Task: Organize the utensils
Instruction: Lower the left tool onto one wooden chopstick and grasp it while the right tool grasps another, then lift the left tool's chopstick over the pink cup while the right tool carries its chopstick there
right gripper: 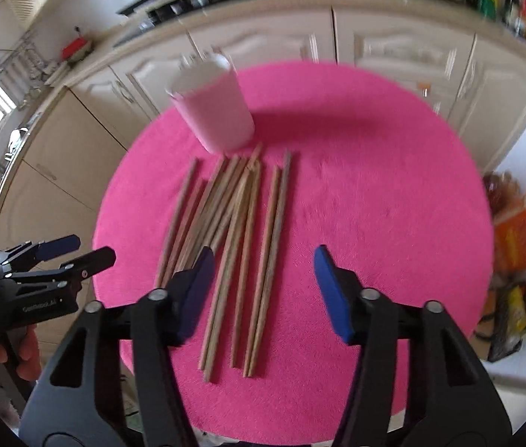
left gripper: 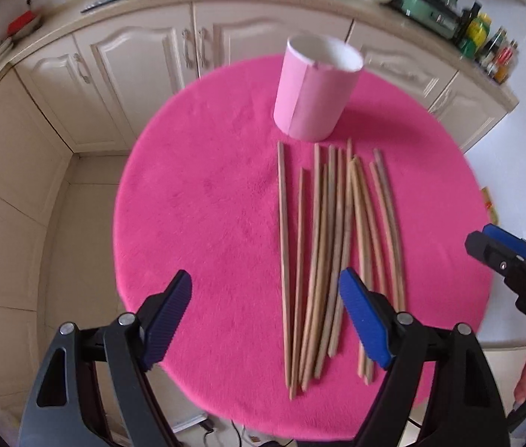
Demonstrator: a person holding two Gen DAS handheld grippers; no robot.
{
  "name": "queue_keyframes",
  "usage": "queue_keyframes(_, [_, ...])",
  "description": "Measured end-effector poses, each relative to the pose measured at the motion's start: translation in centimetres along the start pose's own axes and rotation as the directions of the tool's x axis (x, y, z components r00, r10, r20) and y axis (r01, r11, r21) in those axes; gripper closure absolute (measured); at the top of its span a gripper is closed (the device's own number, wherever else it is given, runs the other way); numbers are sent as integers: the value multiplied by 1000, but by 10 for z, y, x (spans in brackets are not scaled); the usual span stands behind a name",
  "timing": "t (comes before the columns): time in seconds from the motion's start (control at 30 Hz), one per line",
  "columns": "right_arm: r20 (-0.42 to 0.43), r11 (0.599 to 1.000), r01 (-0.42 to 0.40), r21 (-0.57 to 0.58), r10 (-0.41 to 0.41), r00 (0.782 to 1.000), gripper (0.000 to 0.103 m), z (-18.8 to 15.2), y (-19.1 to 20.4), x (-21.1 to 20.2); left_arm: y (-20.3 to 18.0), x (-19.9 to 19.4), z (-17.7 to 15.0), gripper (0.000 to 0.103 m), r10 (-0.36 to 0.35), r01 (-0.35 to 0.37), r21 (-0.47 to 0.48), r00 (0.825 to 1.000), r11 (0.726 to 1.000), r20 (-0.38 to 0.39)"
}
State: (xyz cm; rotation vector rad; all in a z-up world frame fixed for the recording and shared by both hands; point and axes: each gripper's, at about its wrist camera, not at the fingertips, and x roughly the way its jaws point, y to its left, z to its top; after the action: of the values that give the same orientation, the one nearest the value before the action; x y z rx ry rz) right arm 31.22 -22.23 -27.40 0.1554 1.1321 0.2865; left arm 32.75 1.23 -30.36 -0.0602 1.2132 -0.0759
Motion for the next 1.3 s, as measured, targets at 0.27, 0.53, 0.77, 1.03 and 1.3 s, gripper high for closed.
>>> queue_keyframes(0.27, [-122,998,-29,63,36,992,63,18,-20,54,-8,71,33,52,68,-66,20,990,998,-122])
queue_keyframes(0.53, [-197,997,-7,72,21,980,68,36,-27,86,-16,104,55,57,99,-93,41,981,995,-169])
queue_keyframes(0.77, [-269,998,51,29,-41,962,68,49,-21,114,-22,114,71,57,122,-116,40,973,992,-198])
queue_keyframes(1.03, [-278,980,173,-102,-195,941,69,57,14,122,-7,106,66,95,61,-71,-48,980,996,-188])
queue_keyframes(1.3, [-304,992,128,-17,-128,944,94,60,4,118,8,69,64,97,-40,26,-124,993,992,-108])
